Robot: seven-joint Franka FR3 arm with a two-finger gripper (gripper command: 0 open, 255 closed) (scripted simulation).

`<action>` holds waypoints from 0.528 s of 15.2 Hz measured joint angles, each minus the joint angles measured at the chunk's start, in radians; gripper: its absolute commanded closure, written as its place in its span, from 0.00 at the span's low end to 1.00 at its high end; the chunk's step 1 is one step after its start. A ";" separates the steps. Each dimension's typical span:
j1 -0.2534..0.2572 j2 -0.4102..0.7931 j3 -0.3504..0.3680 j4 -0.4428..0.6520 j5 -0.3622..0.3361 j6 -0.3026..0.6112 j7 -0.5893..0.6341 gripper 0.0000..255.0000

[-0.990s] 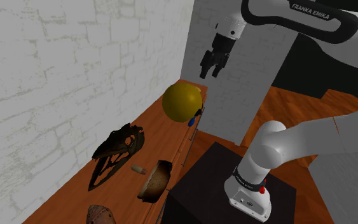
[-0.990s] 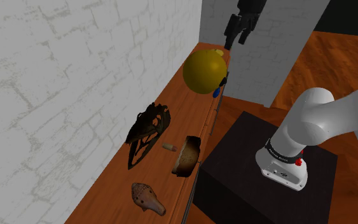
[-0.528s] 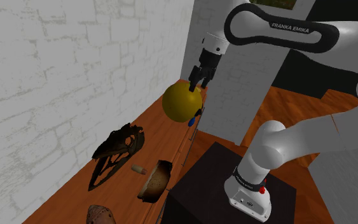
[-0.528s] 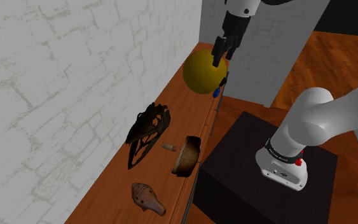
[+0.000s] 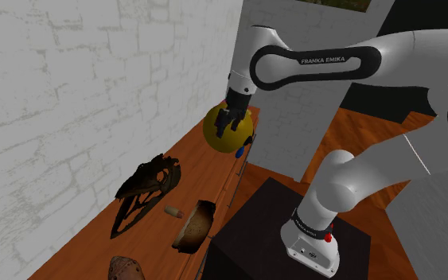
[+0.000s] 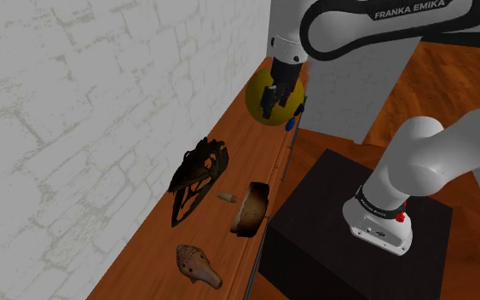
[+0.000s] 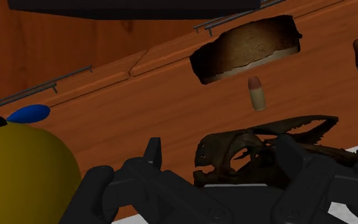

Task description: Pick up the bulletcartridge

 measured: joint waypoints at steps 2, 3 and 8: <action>0.012 0.035 0.012 -0.025 0.007 0.056 -0.008 0.00; 0.019 0.065 0.022 -0.026 0.012 0.085 -0.007 0.00; 0.049 0.216 0.066 -0.052 0.030 0.249 -0.014 0.00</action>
